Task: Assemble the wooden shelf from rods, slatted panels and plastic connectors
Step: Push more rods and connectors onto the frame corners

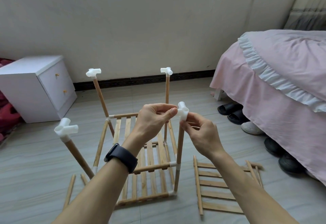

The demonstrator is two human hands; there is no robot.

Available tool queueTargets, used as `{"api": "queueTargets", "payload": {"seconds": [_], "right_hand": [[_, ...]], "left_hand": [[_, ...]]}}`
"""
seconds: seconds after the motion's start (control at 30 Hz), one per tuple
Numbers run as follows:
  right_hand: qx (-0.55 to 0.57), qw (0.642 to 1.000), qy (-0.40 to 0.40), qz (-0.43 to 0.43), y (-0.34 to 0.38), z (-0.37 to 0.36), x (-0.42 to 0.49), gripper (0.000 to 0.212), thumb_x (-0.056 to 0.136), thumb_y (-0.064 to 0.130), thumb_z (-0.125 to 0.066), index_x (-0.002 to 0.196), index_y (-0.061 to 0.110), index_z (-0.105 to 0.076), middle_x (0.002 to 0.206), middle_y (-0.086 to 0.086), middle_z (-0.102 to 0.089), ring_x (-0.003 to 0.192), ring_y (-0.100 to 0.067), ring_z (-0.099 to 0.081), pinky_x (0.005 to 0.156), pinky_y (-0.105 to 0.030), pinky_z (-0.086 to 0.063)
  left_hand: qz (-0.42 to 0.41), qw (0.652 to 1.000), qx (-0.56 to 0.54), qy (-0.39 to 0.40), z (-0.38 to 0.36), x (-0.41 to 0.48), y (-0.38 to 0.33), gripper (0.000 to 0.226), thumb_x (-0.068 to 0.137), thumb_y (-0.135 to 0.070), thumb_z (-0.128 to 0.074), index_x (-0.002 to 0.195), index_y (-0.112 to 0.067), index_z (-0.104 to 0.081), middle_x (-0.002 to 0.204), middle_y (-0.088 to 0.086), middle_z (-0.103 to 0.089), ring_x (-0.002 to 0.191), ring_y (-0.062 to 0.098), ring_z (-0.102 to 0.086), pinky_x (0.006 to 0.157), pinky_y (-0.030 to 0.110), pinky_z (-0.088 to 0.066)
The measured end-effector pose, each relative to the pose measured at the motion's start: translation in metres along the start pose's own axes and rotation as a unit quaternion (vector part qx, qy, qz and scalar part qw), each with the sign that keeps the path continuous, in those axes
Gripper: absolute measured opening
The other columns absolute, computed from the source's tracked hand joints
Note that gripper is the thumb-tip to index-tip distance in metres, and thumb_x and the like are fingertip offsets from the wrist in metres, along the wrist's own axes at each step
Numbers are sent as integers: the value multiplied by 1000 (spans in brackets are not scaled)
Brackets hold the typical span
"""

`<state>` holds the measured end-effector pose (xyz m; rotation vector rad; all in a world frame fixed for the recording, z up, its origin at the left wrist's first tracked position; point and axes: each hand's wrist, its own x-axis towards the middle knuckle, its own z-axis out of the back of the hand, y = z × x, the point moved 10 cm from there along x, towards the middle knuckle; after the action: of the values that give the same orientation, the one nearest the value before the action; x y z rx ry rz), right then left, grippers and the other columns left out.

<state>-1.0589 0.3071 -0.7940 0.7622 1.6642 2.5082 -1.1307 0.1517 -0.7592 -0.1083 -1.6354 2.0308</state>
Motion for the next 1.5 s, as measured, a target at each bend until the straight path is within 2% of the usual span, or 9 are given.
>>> {"api": "queueTargets", "payload": {"seconds": [0.33,0.47,0.6,0.73,1.0,1.13,1.27,1.33,1.5], "right_hand": [[-67,997,-17,32,1,2,-3,33,97,27,-68,128,17,-67,95,27,-64,89,19,-63,78,-3,-48],[-86,995,-27,47,4,0,-4,32,97,28,-68,126,16,-67,102,12,-72,87,11,-65,80,-6,-50],[-96,993,-35,57,6,0,-6,31,98,30,-67,124,14,-68,105,5,-74,93,-4,-70,83,-13,-54],[-114,990,-33,70,7,-2,-7,32,98,32,-66,122,12,-68,102,7,-72,91,-1,-66,78,-3,-49],[-118,990,-30,67,6,-3,-10,33,99,33,-63,126,13,-66,104,4,-73,91,-1,-65,78,-2,-48],[-146,986,-31,67,8,-6,-12,32,100,38,-61,120,13,-66,93,7,-70,83,-5,-66,73,-13,-54],[-183,980,-35,69,7,-10,-9,28,102,38,-58,107,12,-68,73,4,-65,65,-12,-64,62,-34,-57],[-186,979,-34,70,7,-11,-7,28,102,38,-58,105,13,-69,73,3,-66,66,-13,-65,62,-36,-57],[-175,983,-22,57,1,-10,-5,31,102,41,-56,110,14,-69,81,7,-68,74,-9,-66,68,-28,-58]], "left_hand": [[18,1000,-9,-6,-2,-5,10,28,86,-34,-73,109,-18,-77,91,-2,-76,69,7,-68,64,17,-54],[19,1000,-9,-15,0,-9,10,25,85,-38,-73,106,-25,-77,89,-6,-76,68,8,-69,62,17,-53],[18,999,13,-23,1,-9,10,27,89,-35,-71,112,-21,-76,96,-4,-76,69,8,-69,63,16,-53],[19,999,19,-27,0,-10,10,28,91,-34,-71,114,-19,-76,97,-3,-75,69,9,-69,64,18,-53],[0,998,27,-55,-1,-16,6,25,91,-31,-72,111,-18,-76,91,-4,-75,63,5,-65,61,15,-53],[-3,998,32,-50,-2,-17,5,25,90,-33,-73,111,-18,-77,92,-6,-76,65,4,-66,60,14,-51],[-1,997,50,-62,0,-16,6,25,91,-35,-73,111,-21,-78,96,-8,-75,71,4,-68,65,17,-54],[4,997,46,-64,1,-15,7,25,91,-36,-73,110,-20,-78,96,-8,-75,73,6,-69,66,19,-55],[0,997,43,-69,-2,-15,8,19,91,-35,-73,106,-24,-77,96,-7,-75,70,5,-69,62,16,-53]]}}
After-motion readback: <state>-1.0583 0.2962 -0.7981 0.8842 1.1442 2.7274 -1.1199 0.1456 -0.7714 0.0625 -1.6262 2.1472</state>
